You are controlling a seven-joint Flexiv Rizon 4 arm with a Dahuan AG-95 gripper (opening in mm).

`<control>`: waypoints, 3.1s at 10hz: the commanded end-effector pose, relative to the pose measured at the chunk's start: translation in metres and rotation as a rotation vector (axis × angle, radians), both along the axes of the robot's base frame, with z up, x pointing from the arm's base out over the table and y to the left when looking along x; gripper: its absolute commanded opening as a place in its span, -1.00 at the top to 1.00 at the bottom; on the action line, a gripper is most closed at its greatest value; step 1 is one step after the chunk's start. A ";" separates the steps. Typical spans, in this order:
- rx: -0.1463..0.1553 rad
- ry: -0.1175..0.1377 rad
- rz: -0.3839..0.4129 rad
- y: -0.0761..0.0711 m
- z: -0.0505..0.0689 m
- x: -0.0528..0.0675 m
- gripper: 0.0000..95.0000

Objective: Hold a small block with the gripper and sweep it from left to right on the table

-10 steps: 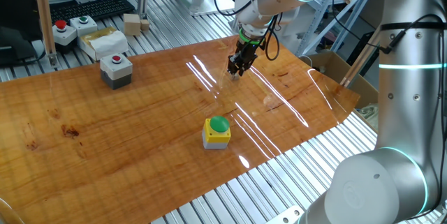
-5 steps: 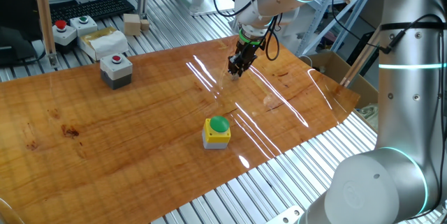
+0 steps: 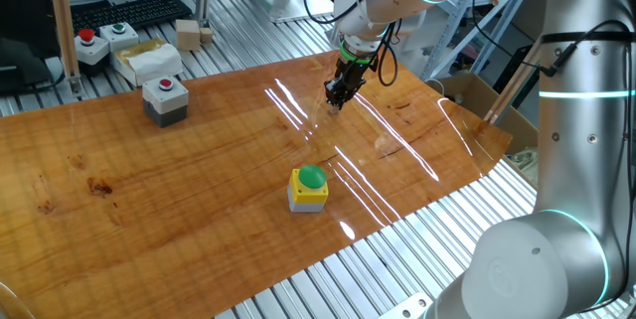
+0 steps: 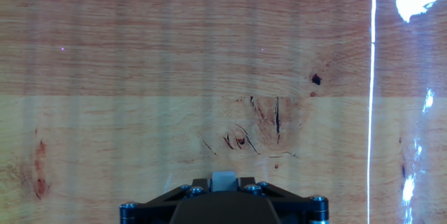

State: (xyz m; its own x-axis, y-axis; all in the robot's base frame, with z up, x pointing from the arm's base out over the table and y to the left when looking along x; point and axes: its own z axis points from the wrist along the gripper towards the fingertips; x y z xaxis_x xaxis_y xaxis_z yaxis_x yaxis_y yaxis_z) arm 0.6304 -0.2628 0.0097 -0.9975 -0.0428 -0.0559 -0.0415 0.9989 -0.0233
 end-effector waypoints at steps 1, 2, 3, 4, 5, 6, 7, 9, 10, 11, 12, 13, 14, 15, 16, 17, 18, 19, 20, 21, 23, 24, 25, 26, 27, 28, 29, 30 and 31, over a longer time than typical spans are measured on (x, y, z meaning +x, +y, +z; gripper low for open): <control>-0.001 0.000 0.000 0.000 0.000 0.000 1.00; -0.001 0.000 0.000 0.000 0.000 0.000 1.00; -0.001 0.000 0.000 0.000 0.000 0.000 1.00; -0.001 0.000 0.000 0.000 0.000 0.000 1.00; -0.001 0.000 0.000 0.000 0.000 0.000 1.00; -0.001 0.000 0.000 0.000 0.000 0.000 1.00; -0.001 0.000 0.000 0.000 0.000 0.000 1.00; -0.001 0.000 0.000 0.000 0.000 0.000 1.00; -0.001 0.000 0.000 0.000 0.000 0.000 1.00; -0.001 0.000 0.000 0.000 0.000 0.000 1.00; -0.001 0.000 0.000 0.000 0.000 0.000 1.00; -0.001 0.000 0.000 0.000 0.000 0.000 1.00; -0.001 0.000 0.000 0.000 0.000 0.000 1.00; -0.001 0.000 0.000 0.000 0.000 0.000 1.00; -0.010 0.006 -0.077 0.025 0.008 -0.004 1.00; -0.010 0.004 -0.079 0.026 0.007 -0.004 1.00; -0.011 0.003 -0.082 0.026 0.006 -0.004 1.00; -0.010 0.002 -0.085 0.026 0.004 -0.004 1.00; -0.010 0.002 -0.087 0.027 0.003 -0.004 1.00; -0.011 0.002 -0.089 0.027 0.003 -0.004 1.00; -0.011 0.001 -0.094 0.029 0.002 -0.004 1.00; -0.011 0.001 -0.096 0.029 0.002 -0.004 1.00; -0.014 0.000 -0.103 0.031 0.001 -0.004 1.00; -0.014 0.000 -0.107 0.032 0.001 -0.004 1.00; -0.014 0.000 -0.117 0.035 0.000 -0.003 1.00; -0.013 0.000 -0.126 0.037 0.000 -0.003 1.00; -0.013 -0.001 -0.131 0.039 -0.001 -0.003 1.00; -0.016 0.002 -0.142 0.042 -0.001 -0.003 1.00; -0.016 0.004 -0.151 0.045 0.002 -0.003 1.00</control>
State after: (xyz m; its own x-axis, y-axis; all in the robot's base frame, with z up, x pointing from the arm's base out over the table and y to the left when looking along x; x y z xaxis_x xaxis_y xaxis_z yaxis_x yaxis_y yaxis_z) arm 0.6292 -0.2174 0.0106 -0.9926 0.1105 -0.0511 0.1127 0.9927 -0.0427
